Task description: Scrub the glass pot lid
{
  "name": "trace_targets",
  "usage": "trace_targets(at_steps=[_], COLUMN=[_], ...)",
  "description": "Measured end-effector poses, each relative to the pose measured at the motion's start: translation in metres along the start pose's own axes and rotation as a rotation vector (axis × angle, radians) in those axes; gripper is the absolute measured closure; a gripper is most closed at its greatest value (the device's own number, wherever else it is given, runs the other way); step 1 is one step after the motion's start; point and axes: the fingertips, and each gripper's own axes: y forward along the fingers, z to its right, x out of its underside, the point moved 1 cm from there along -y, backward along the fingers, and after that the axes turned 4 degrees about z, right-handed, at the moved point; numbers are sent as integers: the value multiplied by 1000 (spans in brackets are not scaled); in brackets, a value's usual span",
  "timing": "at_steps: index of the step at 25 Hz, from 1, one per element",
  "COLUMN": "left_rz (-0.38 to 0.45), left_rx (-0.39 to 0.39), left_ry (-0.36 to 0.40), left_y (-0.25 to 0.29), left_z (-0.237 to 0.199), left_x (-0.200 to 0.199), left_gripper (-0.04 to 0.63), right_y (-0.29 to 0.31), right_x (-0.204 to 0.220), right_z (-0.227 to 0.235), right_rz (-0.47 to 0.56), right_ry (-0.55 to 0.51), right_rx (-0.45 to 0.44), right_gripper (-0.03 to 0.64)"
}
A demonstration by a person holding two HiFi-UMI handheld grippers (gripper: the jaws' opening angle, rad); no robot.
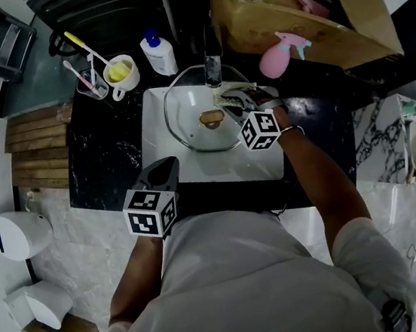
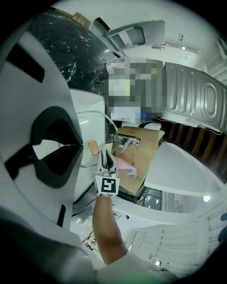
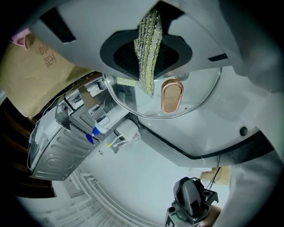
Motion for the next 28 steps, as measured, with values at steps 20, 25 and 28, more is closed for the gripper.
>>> trace_targets(at_steps=[20, 25, 28], left_rz=[-25, -26, -29], left_rx=[88, 108, 121], left_ry=[69, 76, 78], left_y=[7, 10, 11], left_z=[7, 10, 12], left_x=[-6, -6, -5], left_gripper=[580, 580, 580], right_y=[-24, -27, -29], right_x=[17, 18, 18], right_z=[-28, -33, -36], right_rz=[-28, -36, -28], right_ry=[217, 283, 352], right_rx=[88, 93, 100], right_gripper=[517, 517, 517])
